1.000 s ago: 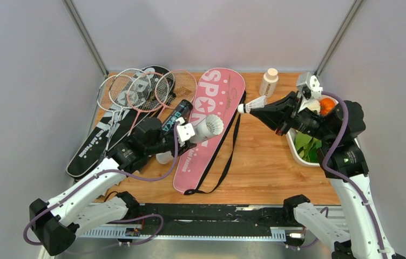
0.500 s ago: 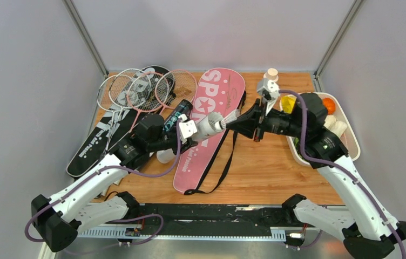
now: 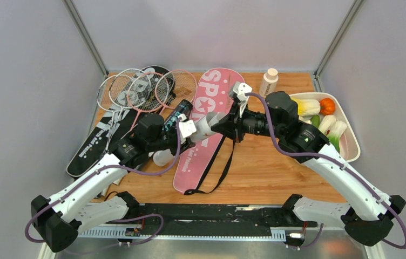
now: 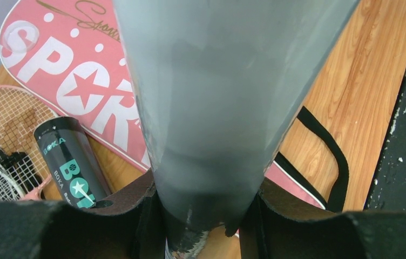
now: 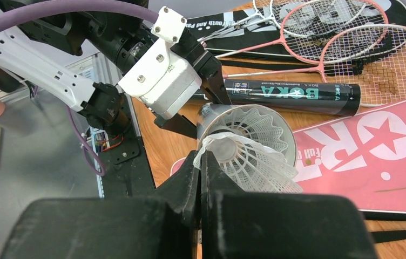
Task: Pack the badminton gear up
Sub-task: Place the shuttlecock at the shuttle tube.
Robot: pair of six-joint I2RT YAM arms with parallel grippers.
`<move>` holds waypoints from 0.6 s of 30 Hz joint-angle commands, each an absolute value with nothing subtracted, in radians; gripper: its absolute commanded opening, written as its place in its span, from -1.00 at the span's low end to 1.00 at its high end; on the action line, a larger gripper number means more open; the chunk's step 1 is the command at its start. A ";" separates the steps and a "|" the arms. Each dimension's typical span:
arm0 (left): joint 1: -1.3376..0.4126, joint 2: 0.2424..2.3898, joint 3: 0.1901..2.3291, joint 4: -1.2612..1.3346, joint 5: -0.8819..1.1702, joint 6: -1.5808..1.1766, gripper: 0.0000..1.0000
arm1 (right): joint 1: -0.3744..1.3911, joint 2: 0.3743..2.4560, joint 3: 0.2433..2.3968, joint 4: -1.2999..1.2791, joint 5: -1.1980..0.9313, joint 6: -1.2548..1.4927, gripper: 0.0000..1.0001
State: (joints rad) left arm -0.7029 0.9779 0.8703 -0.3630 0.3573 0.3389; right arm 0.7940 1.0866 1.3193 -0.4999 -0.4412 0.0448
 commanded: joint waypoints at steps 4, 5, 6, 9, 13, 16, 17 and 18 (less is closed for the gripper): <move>-0.723 0.927 0.893 -0.260 0.448 0.402 -0.47 | 0.803 1.100 1.354 -0.510 -0.382 0.029 -0.99; -0.723 0.926 0.894 -0.261 0.447 0.404 -0.47 | 0.803 1.092 1.361 -0.514 -0.378 0.038 -0.97; -0.723 0.925 0.895 -0.264 0.447 0.408 -0.47 | 0.803 1.085 1.370 -0.522 -0.368 0.048 -0.91; -0.723 0.923 0.895 -0.265 0.450 0.411 -0.47 | 0.803 1.065 1.386 -0.529 -0.313 0.062 -0.39; -0.723 0.921 0.892 -0.257 0.459 0.410 -0.47 | 0.802 1.065 1.386 -0.537 -0.295 0.062 -0.25; -0.723 0.921 0.891 -0.254 0.463 0.407 -0.47 | 0.801 1.058 1.388 -0.534 -0.273 0.074 -0.39; -0.724 0.920 0.891 -0.252 0.465 0.407 -0.47 | 0.802 1.056 1.389 -0.533 -0.259 0.079 -0.49; -0.724 0.921 0.891 -0.252 0.466 0.406 -0.47 | 0.801 1.053 1.392 -0.531 -0.252 0.078 -0.61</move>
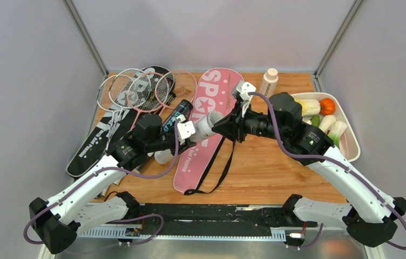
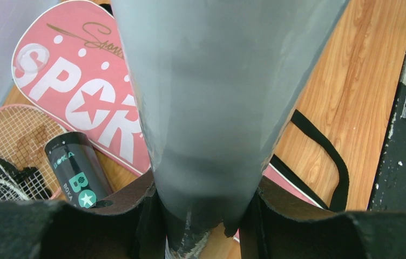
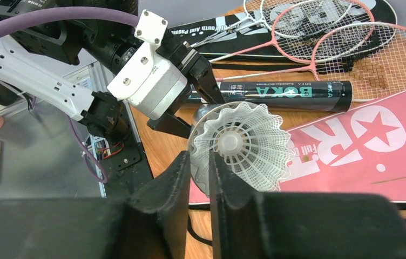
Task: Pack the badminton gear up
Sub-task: Place the shuttlecock at the shuttle tube.
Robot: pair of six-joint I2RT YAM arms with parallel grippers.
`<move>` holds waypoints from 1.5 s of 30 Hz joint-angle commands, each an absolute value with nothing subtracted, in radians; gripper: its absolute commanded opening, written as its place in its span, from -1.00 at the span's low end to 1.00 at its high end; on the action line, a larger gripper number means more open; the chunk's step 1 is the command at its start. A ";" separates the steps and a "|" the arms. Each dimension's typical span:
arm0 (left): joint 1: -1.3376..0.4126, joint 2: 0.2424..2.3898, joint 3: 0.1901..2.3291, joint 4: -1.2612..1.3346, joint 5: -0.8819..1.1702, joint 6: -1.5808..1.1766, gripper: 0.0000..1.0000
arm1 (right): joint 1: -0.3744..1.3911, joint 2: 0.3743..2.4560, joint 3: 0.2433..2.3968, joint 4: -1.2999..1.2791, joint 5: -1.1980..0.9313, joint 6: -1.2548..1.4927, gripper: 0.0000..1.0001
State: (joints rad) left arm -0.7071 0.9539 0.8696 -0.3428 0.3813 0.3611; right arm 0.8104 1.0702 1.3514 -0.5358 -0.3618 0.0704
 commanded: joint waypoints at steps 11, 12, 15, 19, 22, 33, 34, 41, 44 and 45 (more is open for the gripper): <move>-0.724 0.917 0.891 -0.236 0.467 0.407 -0.47 | 0.804 1.074 1.324 -0.469 -0.303 0.136 -1.00; -0.723 0.918 0.891 -0.234 0.466 0.407 -0.47 | 0.802 1.074 1.319 -0.465 -0.305 0.141 -1.00; -0.724 0.919 0.890 -0.229 0.466 0.403 -0.47 | 0.804 1.075 1.307 -0.455 -0.326 0.153 -1.00; -0.724 0.928 0.892 -0.221 0.466 0.399 -0.47 | 0.804 1.091 1.280 -0.446 -0.372 0.166 -1.00; -0.724 0.932 0.898 -0.222 0.464 0.401 -0.47 | 0.807 1.102 1.268 -0.437 -0.379 0.173 -1.00; -0.726 0.945 0.908 -0.231 0.461 0.405 -0.48 | 0.818 1.125 1.242 -0.393 -0.400 0.202 -0.96; -0.726 0.945 0.908 -0.232 0.461 0.405 -0.48 | 0.818 1.122 1.238 -0.392 -0.399 0.205 -0.94; -0.726 0.943 0.899 -0.208 0.456 0.373 -0.48 | 0.818 1.086 1.225 -0.385 -0.347 0.252 -0.47; -0.726 0.941 0.886 -0.202 0.448 0.371 -0.48 | 0.818 1.033 1.224 -0.375 -0.311 0.284 -0.20; -0.726 0.942 0.883 -0.199 0.444 0.369 -0.47 | 0.818 1.019 1.226 -0.376 -0.294 0.290 -0.15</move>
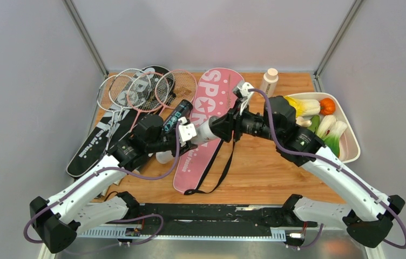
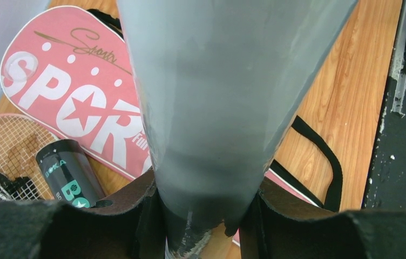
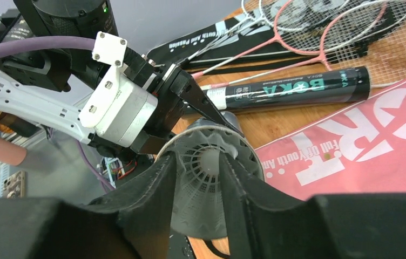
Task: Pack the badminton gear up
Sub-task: Place the shuttlecock at the shuttle tube.
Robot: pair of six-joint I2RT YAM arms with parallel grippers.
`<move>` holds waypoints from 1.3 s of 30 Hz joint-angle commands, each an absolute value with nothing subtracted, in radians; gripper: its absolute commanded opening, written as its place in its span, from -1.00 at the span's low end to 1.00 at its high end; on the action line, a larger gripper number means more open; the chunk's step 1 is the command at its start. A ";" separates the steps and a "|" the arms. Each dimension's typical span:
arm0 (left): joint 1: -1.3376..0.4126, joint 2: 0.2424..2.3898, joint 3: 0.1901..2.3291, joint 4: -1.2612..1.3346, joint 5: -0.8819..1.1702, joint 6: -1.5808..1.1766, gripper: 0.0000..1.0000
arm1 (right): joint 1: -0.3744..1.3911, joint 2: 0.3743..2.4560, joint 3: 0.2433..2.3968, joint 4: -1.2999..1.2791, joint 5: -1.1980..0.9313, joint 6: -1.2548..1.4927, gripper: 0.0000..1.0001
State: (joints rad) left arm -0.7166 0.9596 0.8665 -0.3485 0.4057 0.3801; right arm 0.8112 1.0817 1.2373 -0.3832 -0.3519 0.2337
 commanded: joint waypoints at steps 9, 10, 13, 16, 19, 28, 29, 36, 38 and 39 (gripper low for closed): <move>-0.725 0.932 0.863 -0.183 0.424 0.352 -0.47 | 0.818 0.936 1.270 -0.373 -0.230 0.311 -0.08; -0.725 0.931 0.862 -0.182 0.425 0.352 -0.46 | 0.818 0.935 1.279 -0.376 -0.224 0.310 -0.06; -0.726 0.929 0.866 -0.189 0.428 0.347 -0.46 | 0.818 0.926 1.299 -0.381 -0.192 0.305 0.04; -0.725 0.923 0.865 -0.190 0.435 0.345 -0.46 | 0.818 0.919 1.298 -0.381 -0.135 0.280 0.27; -0.726 0.923 0.871 -0.198 0.433 0.348 -0.46 | 0.817 0.927 1.290 -0.390 -0.077 0.240 0.44; -0.725 0.913 0.879 -0.204 0.462 0.370 -0.46 | 0.816 1.008 1.349 -0.530 -0.124 0.151 0.57; -0.725 0.913 0.880 -0.205 0.465 0.375 -0.46 | 0.817 1.017 1.348 -0.535 -0.144 0.147 0.56; -0.725 0.895 0.861 -0.168 0.494 0.369 -0.46 | 0.816 1.131 1.364 -0.550 -0.240 0.143 0.47; -0.726 0.894 0.866 -0.181 0.492 0.376 -0.46 | 0.816 1.154 1.377 -0.570 -0.245 0.138 0.47; -0.726 0.894 0.869 -0.186 0.491 0.381 -0.46 | 0.816 1.158 1.377 -0.576 -0.243 0.138 0.47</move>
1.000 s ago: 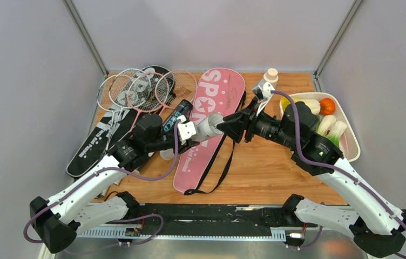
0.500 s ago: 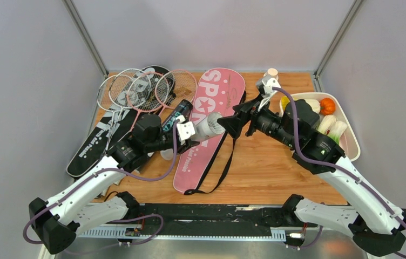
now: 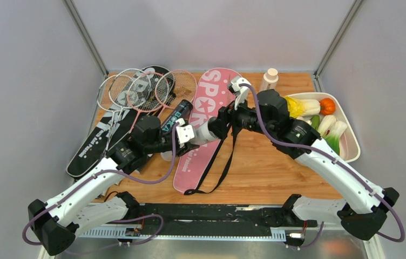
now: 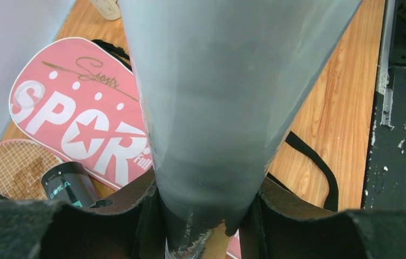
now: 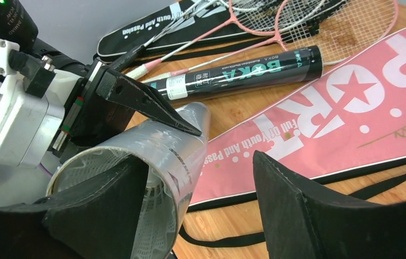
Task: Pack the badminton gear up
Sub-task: Place the shuttlecock at the shuttle tube.
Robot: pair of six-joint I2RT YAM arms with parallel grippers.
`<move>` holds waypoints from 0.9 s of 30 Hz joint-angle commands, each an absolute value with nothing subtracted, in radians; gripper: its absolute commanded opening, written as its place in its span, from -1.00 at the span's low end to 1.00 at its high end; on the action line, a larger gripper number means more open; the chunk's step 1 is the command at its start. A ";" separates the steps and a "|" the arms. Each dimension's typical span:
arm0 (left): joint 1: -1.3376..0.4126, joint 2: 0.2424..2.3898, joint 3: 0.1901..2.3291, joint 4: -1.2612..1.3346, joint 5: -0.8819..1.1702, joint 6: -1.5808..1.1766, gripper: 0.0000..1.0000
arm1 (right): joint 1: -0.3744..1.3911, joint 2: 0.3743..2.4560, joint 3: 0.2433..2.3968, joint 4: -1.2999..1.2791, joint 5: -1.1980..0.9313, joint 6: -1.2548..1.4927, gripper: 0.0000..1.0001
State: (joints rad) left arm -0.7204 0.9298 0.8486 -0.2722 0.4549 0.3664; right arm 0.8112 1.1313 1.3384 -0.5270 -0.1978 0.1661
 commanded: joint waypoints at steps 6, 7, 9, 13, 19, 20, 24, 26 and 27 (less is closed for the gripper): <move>-0.726 0.894 0.877 -0.213 0.457 0.399 -0.47 | 0.817 1.169 1.362 -0.583 -0.232 0.139 0.53; -0.726 0.895 0.877 -0.211 0.458 0.399 -0.47 | 0.816 1.174 1.365 -0.587 -0.240 0.137 0.53; -0.726 0.897 0.877 -0.206 0.461 0.396 -0.47 | 0.816 1.185 1.372 -0.596 -0.251 0.138 0.53; -0.726 0.898 0.875 -0.196 0.469 0.384 -0.48 | 0.816 1.181 1.344 -0.598 -0.235 0.151 0.54; -0.726 0.894 0.866 -0.186 0.465 0.374 -0.48 | 0.816 1.204 1.364 -0.604 -0.249 0.140 0.54; -0.726 0.893 0.868 -0.188 0.460 0.373 -0.48 | 0.817 1.204 1.377 -0.605 -0.248 0.141 0.55; -0.726 0.894 0.866 -0.188 0.402 0.376 -0.48 | 0.815 1.178 1.420 -0.602 -0.218 0.169 0.63; -0.725 0.897 0.864 -0.182 0.365 0.377 -0.48 | 0.811 1.151 1.439 -0.596 -0.185 0.189 0.64; -0.725 0.897 0.861 -0.179 0.353 0.377 -0.48 | 0.802 1.139 1.445 -0.585 -0.179 0.197 0.65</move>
State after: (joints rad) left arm -0.7204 0.9222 0.8440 -0.3042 0.4164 0.3916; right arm 0.8082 1.1877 1.3834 -0.5930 -0.2081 0.1642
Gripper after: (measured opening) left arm 0.481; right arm 0.818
